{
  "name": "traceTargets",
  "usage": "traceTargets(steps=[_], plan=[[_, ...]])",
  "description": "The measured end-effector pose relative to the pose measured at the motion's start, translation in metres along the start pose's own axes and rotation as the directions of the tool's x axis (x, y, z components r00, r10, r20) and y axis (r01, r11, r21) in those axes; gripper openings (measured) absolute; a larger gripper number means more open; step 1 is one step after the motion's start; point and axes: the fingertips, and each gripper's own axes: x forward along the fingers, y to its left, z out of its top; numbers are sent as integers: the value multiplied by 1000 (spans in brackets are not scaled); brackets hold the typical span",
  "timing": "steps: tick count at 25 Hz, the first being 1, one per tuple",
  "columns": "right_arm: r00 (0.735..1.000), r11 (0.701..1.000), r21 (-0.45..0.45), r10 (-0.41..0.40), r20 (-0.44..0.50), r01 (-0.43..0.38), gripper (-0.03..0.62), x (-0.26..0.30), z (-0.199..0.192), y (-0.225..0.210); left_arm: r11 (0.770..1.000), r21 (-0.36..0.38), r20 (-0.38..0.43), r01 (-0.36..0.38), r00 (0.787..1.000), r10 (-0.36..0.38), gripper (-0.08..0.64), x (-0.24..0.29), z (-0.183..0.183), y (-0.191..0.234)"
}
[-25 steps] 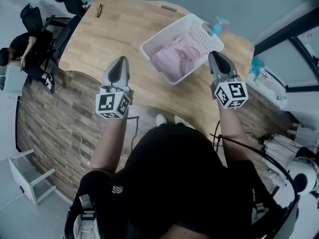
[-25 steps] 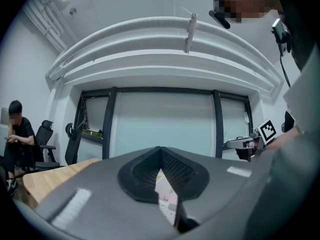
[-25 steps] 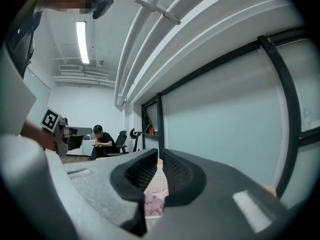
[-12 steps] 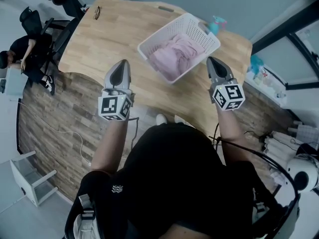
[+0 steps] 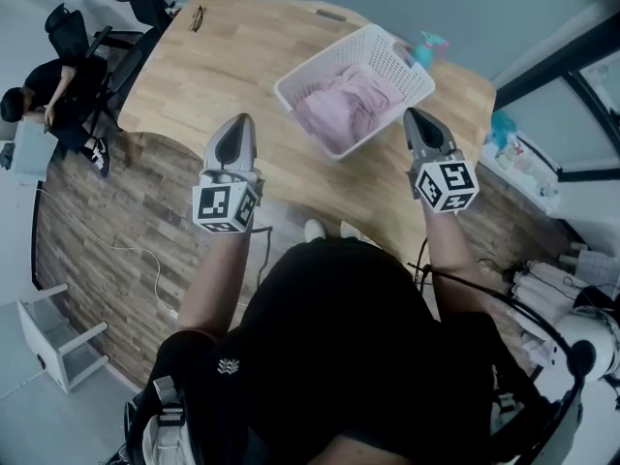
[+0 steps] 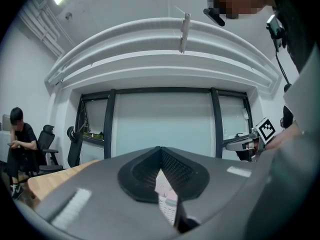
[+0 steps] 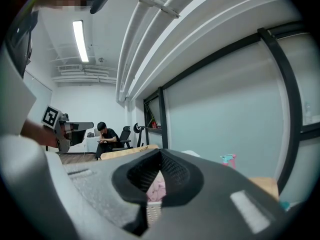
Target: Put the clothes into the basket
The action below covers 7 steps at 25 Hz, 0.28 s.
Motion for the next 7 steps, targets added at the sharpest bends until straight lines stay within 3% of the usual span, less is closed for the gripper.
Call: traceTargets(steps=[7], plan=[[1000, 1000, 6, -2, -29, 2, 2, -2, -5, 0, 1000, -9, 3, -13, 1000, 13, 6, -4, 2, 0]])
